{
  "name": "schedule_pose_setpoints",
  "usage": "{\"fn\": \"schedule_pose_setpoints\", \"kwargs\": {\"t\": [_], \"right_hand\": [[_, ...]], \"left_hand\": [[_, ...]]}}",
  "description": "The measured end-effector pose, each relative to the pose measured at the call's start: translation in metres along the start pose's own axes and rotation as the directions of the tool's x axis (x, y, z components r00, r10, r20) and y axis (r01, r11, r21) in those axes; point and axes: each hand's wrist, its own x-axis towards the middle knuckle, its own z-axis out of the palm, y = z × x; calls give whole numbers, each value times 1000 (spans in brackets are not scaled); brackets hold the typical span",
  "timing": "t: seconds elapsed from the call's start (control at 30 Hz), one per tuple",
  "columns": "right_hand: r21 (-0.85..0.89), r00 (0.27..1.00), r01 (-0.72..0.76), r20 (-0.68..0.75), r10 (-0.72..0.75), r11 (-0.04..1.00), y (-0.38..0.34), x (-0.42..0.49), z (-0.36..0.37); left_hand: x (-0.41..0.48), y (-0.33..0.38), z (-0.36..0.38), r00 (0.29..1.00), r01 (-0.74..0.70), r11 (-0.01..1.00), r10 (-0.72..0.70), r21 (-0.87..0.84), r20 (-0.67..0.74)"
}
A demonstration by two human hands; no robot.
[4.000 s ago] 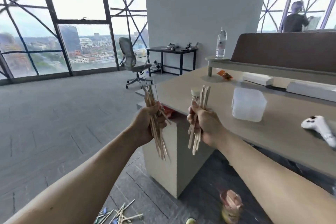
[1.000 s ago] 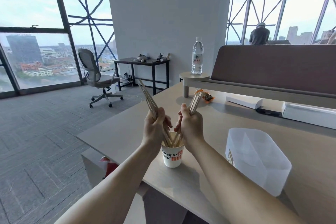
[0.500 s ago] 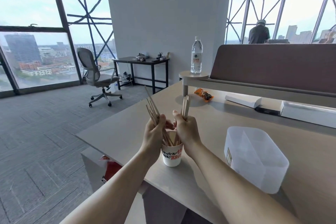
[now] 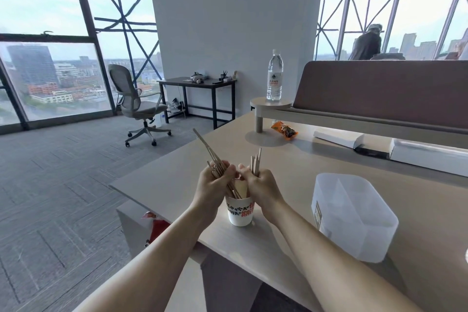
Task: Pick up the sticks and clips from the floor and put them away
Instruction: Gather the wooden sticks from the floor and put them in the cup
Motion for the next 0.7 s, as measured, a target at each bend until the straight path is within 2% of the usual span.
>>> {"fn": "schedule_pose_setpoints", "kwargs": {"t": [0.23,0.4,0.6,0.7], "right_hand": [[-46,999,18,32,-16,999,-6,-1,-9],[-157,997,23,75,-11,987,-9,1,-14],[-239,994,64,98,-42,969,-20,-2,-24],[-296,992,114,87,-92,948,-26,-8,-30]], "left_hand": [[5,12,-10,999,22,973,-33,230,42],[7,26,-14,983,77,864,-150,498,109],[8,47,-19,993,-60,815,-10,577,117],[9,50,-19,988,-108,728,4,677,154]]}}
